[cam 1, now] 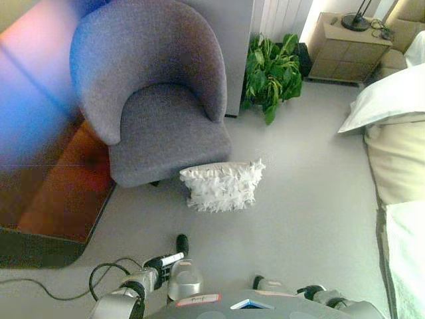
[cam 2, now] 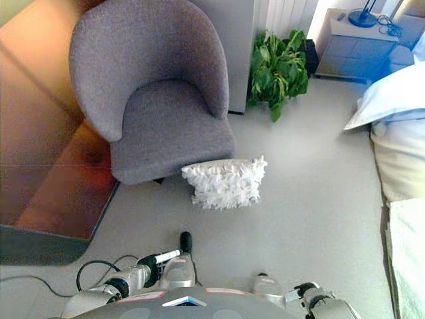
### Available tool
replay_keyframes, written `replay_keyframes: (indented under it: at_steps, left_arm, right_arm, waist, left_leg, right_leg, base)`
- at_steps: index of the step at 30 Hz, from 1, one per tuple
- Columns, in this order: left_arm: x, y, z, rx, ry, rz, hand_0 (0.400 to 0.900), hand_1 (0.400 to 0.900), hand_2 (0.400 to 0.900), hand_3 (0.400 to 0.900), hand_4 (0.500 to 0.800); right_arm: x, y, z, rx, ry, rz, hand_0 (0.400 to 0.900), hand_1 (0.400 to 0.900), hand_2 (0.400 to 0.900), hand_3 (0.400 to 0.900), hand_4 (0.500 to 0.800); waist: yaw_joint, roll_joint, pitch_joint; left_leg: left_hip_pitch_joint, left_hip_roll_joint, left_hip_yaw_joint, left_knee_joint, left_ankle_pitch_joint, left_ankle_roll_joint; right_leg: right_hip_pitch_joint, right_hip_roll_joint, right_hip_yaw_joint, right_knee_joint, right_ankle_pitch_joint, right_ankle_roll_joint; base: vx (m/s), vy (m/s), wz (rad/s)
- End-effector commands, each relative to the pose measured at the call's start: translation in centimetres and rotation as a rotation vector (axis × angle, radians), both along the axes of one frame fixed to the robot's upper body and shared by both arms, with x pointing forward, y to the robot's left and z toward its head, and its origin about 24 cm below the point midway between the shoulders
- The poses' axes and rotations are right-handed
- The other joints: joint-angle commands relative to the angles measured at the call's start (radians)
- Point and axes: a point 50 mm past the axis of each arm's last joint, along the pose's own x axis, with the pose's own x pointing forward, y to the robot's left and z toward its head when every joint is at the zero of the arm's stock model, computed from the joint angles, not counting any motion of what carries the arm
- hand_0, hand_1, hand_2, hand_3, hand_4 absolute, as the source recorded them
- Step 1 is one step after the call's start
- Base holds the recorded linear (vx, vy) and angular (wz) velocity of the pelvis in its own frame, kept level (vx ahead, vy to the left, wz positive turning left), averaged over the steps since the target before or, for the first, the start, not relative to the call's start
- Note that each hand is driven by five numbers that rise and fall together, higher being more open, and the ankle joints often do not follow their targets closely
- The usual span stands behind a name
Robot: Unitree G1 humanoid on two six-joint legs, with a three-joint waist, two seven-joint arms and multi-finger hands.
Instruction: Pick up the pillow and put it on the sofa.
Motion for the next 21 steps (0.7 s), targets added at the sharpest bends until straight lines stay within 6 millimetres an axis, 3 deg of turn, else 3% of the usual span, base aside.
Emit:
replay_keyframes:
  at_steps: [1, 3, 4, 5, 7, 10, 13, 14, 17, 21]
  left_arm:
    - [-7.4, 0.9, -1.0, 0.015, 0.273, -0.033, 0.900, 0.900, 0.900, 0.900, 0.800]
    - [-6.3, 1.6, -0.7, 0.042, 0.257, -0.074, 0.900, 0.900, 0.900, 0.900, 0.800]
    - [-5.7, 2.1, -0.6, 0.056, 0.250, -0.100, 0.900, 0.900, 0.900, 0.900, 0.800]
    - [-5.2, 2.4, -0.4, 0.069, 0.239, -0.118, 0.900, 0.900, 0.900, 0.900, 0.800]
    - [-3.8, 3.0, -0.1, 0.100, 0.202, -0.101, 0.900, 0.900, 0.900, 0.900, 0.800]
    - [-1.0, 3.4, 0.6, 0.139, 0.133, -0.086, 0.900, 0.900, 0.900, 0.900, 0.800]
    - [1.2, 3.2, 1.1, 0.165, 0.082, -0.093, 0.900, 0.900, 0.900, 0.900, 0.800]
    - [1.8, 3.1, 1.3, 0.170, 0.065, -0.095, 0.900, 0.900, 0.900, 0.900, 0.800]
    - [1.5, 3.1, 1.2, 0.173, 0.070, -0.109, 0.900, 0.900, 0.900, 0.900, 0.800]
    - [0.1, 2.8, 0.7, 0.172, 0.116, -0.116, 0.900, 0.900, 0.900, 0.900, 0.800]
  right_arm:
    - [1.6, -0.2, 0.2, -0.017, -0.076, -0.008, 0.900, 0.900, 0.900, 0.900, 0.800]
    - [1.9, -0.2, 0.3, -0.018, -0.104, -0.063, 0.900, 0.900, 0.900, 0.900, 0.800]
    - [2.0, -0.2, 0.3, -0.016, -0.117, -0.059, 0.900, 0.900, 0.900, 0.900, 0.800]
    - [2.1, -0.2, 0.3, -0.009, -0.130, -0.050, 0.900, 0.900, 0.900, 0.900, 0.800]
    - [2.4, 0.1, 0.3, 0.002, -0.142, -0.023, 0.900, 0.900, 0.900, 0.900, 0.800]
    - [3.5, 0.1, 0.5, -0.032, -0.161, 0.068, 0.900, 0.900, 0.900, 0.900, 0.800]
    - [6.1, 0.0, 1.1, -0.098, -0.221, 0.165, 0.900, 0.900, 0.900, 0.900, 0.800]
    - [7.5, -0.2, 1.6, -0.168, -0.258, 0.238, 0.900, 0.900, 0.900, 0.900, 0.800]
    - [9.6, -0.4, 2.5, -0.295, -0.328, 0.389, 0.900, 0.900, 0.900, 0.900, 0.800]
    - [12.3, -0.3, 3.9, -0.477, -0.455, 0.527, 0.900, 0.900, 0.900, 0.900, 0.800]
  waist:
    - [0.007, -0.011, -0.068]
    - [0.004, -0.036, -0.078]
    - [-0.004, -0.041, -0.083]
    - [-0.015, -0.041, -0.084]
    - [-0.042, -0.047, -0.075]
    - [-0.063, -0.047, -0.054]
    - [-0.074, -0.059, -0.015]
    - [-0.091, -0.074, 0.008]
    - [-0.103, -0.097, 0.029]
    - [-0.111, -0.117, 0.060]
  left_leg:
    - [-0.279, 0.019, -0.048, 0.112, 0.053, 0.016]
    - [-0.259, -0.034, -0.041, 0.144, -0.018, 0.082]
    - [-0.236, -0.060, -0.032, 0.138, -0.043, 0.108]
    - [-0.209, -0.077, -0.025, 0.127, -0.060, 0.124]
    - [-0.162, -0.097, -0.008, 0.118, -0.087, 0.141]
    - [-0.126, -0.093, 0.010, 0.119, -0.109, 0.136]
    - [-0.118, -0.098, 0.004, 0.138, -0.141, 0.121]
    - [-0.119, -0.111, -0.011, 0.152, -0.172, 0.119]
    - [-0.122, -0.119, -0.056, 0.177, -0.230, 0.108]
    - [-0.142, -0.105, -0.158, 0.320, -0.328, 0.094]
  right_leg:
    - [0.286, -0.069, -0.068, -0.006, 0.030, 0.060]
    - [0.236, -0.138, -0.067, 0.142, 0.205, 0.071]
    - [0.177, -0.144, -0.050, 0.233, 0.272, 0.072]
    - [0.116, -0.147, -0.041, 0.296, 0.305, 0.065]
    - [0.004, -0.129, -0.049, 0.330, 0.278, 0.042]
    - [-0.111, -0.079, -0.112, 0.174, 0.208, 0.013]
    - [-0.251, -0.084, -0.140, 0.018, 0.275, 0.022]
    - [-0.323, -0.101, -0.108, -0.042, 0.351, 0.043]
    - [-0.384, -0.137, -0.065, -0.145, 0.428, 0.072]
    - [-0.432, -0.146, -0.022, -0.130, 0.415, 0.086]
  base:
    - [0.44, 0.336, 0.24]
    - [0.43, 0.337, 0.34]
    - [0.44, 0.337, 0.34]
    - [0.40, 0.267, 0.32]
    - [0.32, 0.105, 0.21]
    - [0.16, -0.178, 0.12]
    - [0.01, -0.265, 0.24]
    - [0.07, -0.288, 0.59]
    - [0.18, -0.282, 0.59]
    - [0.27, -0.294, 0.67]
